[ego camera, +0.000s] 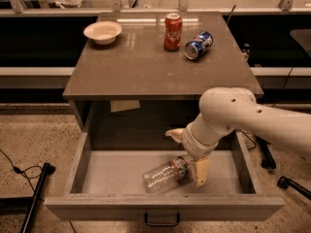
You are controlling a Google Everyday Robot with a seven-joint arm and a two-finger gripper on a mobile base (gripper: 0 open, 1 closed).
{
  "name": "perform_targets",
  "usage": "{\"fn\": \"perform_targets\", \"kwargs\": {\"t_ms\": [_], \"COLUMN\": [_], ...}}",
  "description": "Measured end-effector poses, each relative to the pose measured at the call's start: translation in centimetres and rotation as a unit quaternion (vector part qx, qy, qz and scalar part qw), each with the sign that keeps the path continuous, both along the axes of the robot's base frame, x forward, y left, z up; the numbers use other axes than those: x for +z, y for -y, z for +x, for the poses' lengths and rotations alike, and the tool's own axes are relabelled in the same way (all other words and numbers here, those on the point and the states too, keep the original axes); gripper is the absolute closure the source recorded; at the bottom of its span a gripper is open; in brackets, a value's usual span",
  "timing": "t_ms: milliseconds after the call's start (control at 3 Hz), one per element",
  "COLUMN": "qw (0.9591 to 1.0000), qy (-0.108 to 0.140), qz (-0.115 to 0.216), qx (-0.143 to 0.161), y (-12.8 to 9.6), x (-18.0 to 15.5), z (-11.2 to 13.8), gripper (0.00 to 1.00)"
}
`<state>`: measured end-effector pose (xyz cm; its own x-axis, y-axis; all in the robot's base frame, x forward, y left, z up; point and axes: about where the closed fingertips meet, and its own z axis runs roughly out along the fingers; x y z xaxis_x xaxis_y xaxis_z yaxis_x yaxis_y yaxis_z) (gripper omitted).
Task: Pick water bottle from top drawer and place on counter
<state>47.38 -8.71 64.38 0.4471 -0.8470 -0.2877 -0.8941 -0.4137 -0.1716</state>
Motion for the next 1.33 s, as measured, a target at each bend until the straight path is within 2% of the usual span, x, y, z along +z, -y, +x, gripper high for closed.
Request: {"fn": "perform_targets", "kwargs": {"t_ms": [333, 667, 1333], "qw": [0.9993, 0.9985, 0.9989], "qy": [-0.019, -0.028, -0.034], "qz": [-0.011, -0.019, -0.029], "qx": [0.029, 0.042, 0.014], "y": [-0.6, -0.9, -1.5], "x": [-2.2, -3.3, -1.8], "z": [-0.7, -1.0, -0.2], "gripper": [0.1, 0.27, 0.74]}}
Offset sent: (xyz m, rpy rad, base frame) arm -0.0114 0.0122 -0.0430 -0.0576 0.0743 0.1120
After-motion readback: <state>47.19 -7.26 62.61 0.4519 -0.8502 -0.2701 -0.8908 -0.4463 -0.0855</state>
